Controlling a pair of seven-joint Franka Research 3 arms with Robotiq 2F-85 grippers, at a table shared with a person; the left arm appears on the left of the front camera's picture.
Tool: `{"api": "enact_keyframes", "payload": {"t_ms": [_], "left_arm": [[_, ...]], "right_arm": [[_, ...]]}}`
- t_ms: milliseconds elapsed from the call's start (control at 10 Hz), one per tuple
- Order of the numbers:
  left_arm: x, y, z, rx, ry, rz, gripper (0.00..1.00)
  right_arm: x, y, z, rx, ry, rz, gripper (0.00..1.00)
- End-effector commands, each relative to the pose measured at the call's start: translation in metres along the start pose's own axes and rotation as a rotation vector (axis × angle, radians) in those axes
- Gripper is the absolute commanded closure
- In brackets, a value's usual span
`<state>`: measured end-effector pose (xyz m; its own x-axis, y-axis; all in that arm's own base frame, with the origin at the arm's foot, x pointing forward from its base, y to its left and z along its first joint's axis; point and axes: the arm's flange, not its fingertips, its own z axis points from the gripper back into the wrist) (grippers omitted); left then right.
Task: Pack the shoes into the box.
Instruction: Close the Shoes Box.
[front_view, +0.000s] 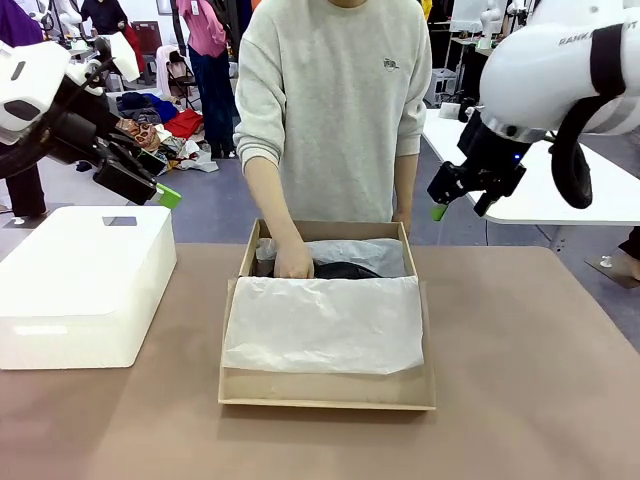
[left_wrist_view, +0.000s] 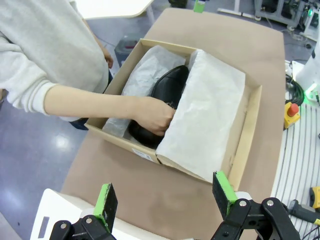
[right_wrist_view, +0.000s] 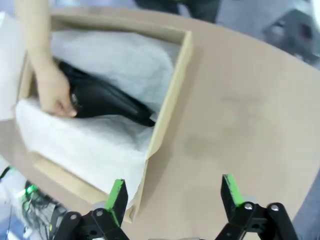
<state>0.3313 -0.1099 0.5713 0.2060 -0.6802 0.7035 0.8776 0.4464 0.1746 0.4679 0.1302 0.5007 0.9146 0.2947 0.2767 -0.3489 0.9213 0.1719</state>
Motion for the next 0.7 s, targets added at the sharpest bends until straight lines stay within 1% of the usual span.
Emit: {"api": "enact_keyframes", "payload": {"t_ms": [0,300,400,600], "left_arm": [[0.0,0.0,0.001,-0.009,-0.008,0.0,0.0],[0.0,0.0,0.001,-0.009,-0.008,0.0,0.0],[0.0,0.0,0.001,-0.009,-0.008,0.0,0.0],[0.0,0.0,0.001,-0.009,-0.008,0.0,0.0]], "right_arm": [[-0.005,-0.023,-0.002,0.086,0.009,0.073,0.31],[-0.004,-0.043,-0.009,0.071,-0.027,0.206,0.9],[-0.003,-0.044,-0.009,0.07,-0.043,0.254,1.0],[-0.003,-0.041,-0.006,0.076,-0.049,0.288,1.0]]}}
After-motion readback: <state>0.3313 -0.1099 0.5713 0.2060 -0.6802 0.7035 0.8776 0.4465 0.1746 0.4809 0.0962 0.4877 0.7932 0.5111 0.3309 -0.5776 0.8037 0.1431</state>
